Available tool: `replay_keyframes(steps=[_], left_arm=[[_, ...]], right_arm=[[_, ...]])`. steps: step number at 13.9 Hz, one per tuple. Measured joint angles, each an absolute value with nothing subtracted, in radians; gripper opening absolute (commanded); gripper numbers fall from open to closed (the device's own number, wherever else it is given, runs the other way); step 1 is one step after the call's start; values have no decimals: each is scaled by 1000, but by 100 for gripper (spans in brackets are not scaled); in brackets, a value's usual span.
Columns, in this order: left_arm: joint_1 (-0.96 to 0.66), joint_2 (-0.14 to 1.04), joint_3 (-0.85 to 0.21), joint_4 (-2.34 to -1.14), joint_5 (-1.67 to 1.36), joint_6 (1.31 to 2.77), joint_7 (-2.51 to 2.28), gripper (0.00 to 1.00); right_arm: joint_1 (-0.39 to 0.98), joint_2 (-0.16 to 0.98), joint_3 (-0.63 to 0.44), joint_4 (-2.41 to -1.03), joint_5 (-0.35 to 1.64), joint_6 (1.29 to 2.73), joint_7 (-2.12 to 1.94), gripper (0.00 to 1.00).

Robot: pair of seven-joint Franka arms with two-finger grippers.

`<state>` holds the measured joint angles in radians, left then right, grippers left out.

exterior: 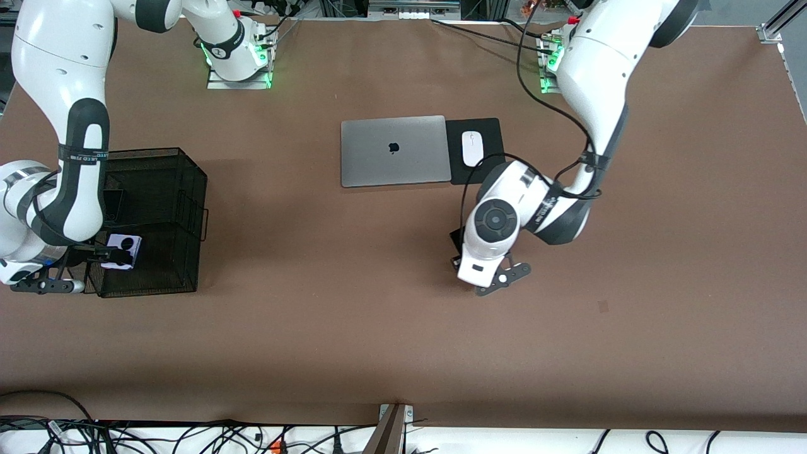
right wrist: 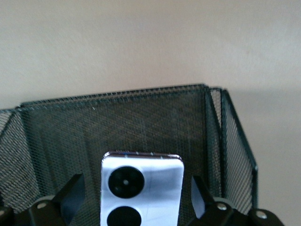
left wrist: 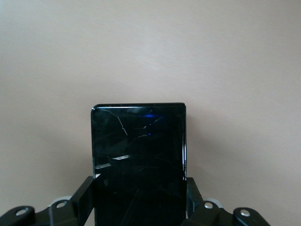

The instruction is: Place phones with both arms

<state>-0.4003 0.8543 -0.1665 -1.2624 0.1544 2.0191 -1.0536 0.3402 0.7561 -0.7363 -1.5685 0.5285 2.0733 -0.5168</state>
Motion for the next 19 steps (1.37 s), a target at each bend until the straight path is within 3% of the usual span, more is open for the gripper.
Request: replay_keyframes(steps=[6, 17, 19], left_arm=[[-511, 971, -168, -1101, 125, 2057, -1064, 22], [-623, 1054, -150, -1045, 113, 2281, -1016, 24], [-630, 1063, -147, -1040, 113, 2282, -947, 32]], right_arm=[[323, 756, -737, -1473, 526, 2056, -604, 98], [273, 753, -737, -1185, 538, 1529, -538, 98], [277, 750, -737, -1171, 599, 1441, -432, 98]])
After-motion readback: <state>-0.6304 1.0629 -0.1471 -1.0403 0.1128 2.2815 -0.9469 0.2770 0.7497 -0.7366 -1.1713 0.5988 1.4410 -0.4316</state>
